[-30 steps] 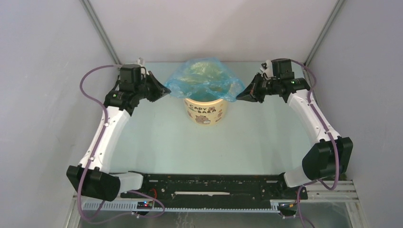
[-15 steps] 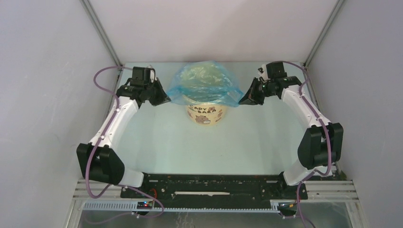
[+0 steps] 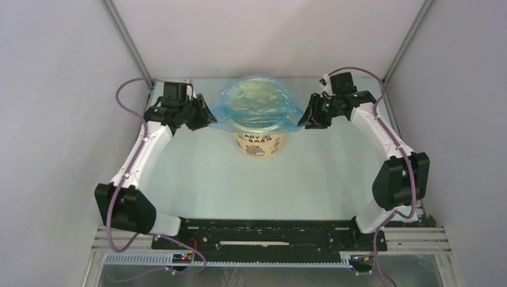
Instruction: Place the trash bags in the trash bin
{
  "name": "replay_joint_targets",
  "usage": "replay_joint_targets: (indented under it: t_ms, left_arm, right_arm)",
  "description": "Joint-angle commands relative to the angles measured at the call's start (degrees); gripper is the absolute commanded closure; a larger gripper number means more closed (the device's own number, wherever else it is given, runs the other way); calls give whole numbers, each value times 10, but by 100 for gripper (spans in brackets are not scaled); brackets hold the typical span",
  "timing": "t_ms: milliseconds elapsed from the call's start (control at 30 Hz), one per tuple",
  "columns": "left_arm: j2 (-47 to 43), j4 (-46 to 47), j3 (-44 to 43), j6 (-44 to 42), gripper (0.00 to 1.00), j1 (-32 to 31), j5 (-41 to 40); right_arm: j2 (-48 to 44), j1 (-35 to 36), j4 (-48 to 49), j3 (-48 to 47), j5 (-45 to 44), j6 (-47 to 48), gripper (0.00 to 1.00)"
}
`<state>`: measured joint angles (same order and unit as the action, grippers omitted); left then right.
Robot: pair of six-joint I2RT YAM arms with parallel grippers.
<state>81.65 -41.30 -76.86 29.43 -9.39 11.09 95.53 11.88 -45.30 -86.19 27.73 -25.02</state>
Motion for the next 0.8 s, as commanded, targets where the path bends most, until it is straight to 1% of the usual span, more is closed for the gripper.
replay_joint_targets:
  t_ms: [0, 67, 167, 233, 267, 300, 333, 400, 433, 467, 500, 567, 633, 700, 767]
  left_arm:
    - [-86, 10, 14, -30, 51, 4, 3]
    - [-111, 3, 19, -37, 45, 4, 4]
    - [-145, -8, 16, -43, 37, 4, -4]
    - [-164, -10, 13, -41, 33, 4, -10]
    - [-170, -9, 12, -37, 25, 4, -16]
    - [-176, -4, 12, -33, 20, 4, -21]
    - [-179, 5, 12, -31, 16, 4, -25]
    - [-179, 23, 9, -28, 11, 4, -32]
    - [-172, 24, 1, -27, 10, 4, -31]
    - [-160, 21, -11, -26, 9, 4, -22]
    - [-147, 15, -24, -23, 9, 4, -14]
    - [-127, 13, -39, -12, 11, 4, 5]
    - [-116, 22, -41, -6, 16, 3, 23]
    - [-109, 25, -46, -2, 20, 3, 32]
    - [-107, 25, -52, 1, 20, 3, 39]
  right_arm:
    - [-91, 27, -19, 14, -76, 95, 46]
    - [-137, 31, -25, 22, -103, 102, 37]
    - [-188, 37, -34, 13, -121, 94, 29]
    - [-214, 50, -14, 6, -128, 97, 23]
    - [-222, 61, 3, 6, -129, 109, 22]
    - [-226, 75, 24, 8, -140, 128, 20]
    - [-226, 95, 41, 9, -165, 148, 16]
    - [-210, 133, 48, -11, -235, 185, 13]
    - [-197, 148, 38, -39, -263, 193, 13]
    - [-186, 152, 28, -57, -265, 198, 14]
    - [-180, 156, 34, -62, -247, 209, 15]
    - [-175, 184, 82, -45, -202, 268, 17]
    - [-154, 235, 132, -34, -235, 347, 18]
    - [-109, 264, 127, -70, -263, 396, 21]
    - [-60, 274, 103, -124, -268, 418, 26]
